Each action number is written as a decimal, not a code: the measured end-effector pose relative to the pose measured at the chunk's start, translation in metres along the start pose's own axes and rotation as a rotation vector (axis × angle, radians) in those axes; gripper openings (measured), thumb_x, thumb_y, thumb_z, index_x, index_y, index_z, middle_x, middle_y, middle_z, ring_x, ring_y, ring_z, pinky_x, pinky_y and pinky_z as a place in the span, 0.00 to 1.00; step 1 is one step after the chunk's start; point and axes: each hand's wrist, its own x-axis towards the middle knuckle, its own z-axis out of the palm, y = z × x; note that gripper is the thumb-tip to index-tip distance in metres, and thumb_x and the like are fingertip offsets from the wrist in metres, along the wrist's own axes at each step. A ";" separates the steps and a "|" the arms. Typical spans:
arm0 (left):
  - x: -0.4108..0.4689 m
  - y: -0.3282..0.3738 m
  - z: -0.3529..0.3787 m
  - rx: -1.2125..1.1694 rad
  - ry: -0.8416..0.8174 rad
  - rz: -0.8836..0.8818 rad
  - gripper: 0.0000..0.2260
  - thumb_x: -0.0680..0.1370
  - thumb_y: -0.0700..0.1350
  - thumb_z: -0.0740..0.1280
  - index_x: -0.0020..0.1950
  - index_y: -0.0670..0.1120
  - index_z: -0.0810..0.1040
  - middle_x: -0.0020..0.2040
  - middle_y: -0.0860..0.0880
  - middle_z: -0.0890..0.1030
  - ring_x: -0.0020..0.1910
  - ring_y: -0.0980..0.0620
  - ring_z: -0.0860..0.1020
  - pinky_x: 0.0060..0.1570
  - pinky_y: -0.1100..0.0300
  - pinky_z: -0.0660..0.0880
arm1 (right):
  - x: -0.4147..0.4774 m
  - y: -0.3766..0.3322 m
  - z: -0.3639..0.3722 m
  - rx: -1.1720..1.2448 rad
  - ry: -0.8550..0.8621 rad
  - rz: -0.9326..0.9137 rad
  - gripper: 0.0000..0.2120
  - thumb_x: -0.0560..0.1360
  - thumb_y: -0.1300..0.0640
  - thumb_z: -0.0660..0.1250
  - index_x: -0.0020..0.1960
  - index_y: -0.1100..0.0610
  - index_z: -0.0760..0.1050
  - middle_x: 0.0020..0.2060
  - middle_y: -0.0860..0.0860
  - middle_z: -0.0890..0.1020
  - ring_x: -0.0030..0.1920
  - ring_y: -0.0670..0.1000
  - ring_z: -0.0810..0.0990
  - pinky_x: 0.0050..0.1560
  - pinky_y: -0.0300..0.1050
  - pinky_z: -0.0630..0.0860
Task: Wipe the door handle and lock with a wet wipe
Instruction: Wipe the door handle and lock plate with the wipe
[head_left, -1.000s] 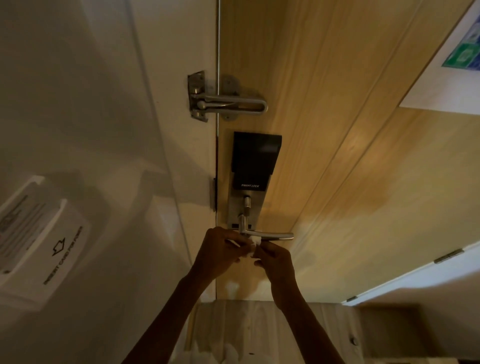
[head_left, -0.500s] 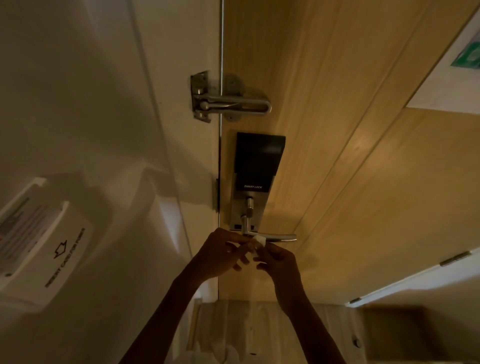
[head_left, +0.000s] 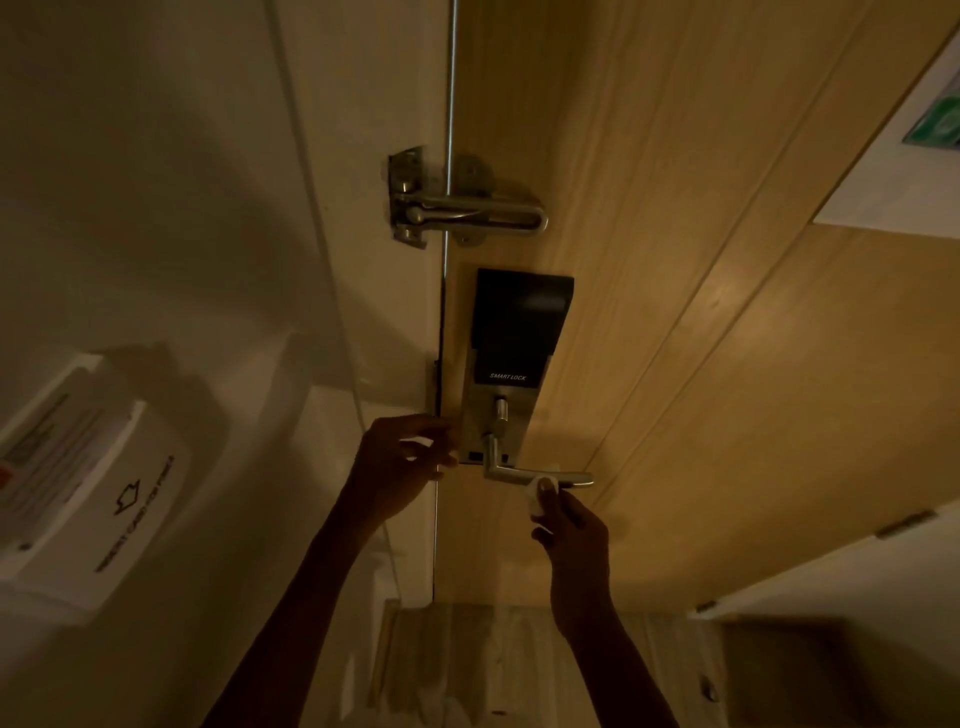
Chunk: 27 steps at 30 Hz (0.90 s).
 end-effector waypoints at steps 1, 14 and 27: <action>0.002 -0.001 -0.001 0.014 0.033 0.038 0.09 0.76 0.42 0.70 0.55 0.44 0.83 0.46 0.47 0.86 0.40 0.50 0.86 0.39 0.54 0.83 | 0.000 0.001 0.005 0.001 -0.006 0.014 0.13 0.74 0.50 0.68 0.54 0.57 0.81 0.46 0.55 0.84 0.47 0.53 0.81 0.46 0.45 0.78; 0.008 -0.001 0.000 0.127 0.291 0.231 0.10 0.74 0.41 0.72 0.55 0.43 0.83 0.49 0.53 0.85 0.47 0.63 0.83 0.46 0.73 0.77 | 0.014 -0.034 -0.036 -0.616 0.278 -0.751 0.05 0.74 0.59 0.71 0.49 0.58 0.79 0.41 0.53 0.80 0.39 0.50 0.79 0.37 0.40 0.77; 0.010 -0.002 0.002 0.133 0.250 0.196 0.08 0.73 0.42 0.74 0.52 0.47 0.83 0.46 0.58 0.84 0.46 0.64 0.83 0.48 0.71 0.78 | 0.019 -0.010 0.025 -1.164 0.062 -0.971 0.13 0.73 0.49 0.70 0.57 0.49 0.79 0.46 0.51 0.77 0.46 0.51 0.75 0.45 0.45 0.69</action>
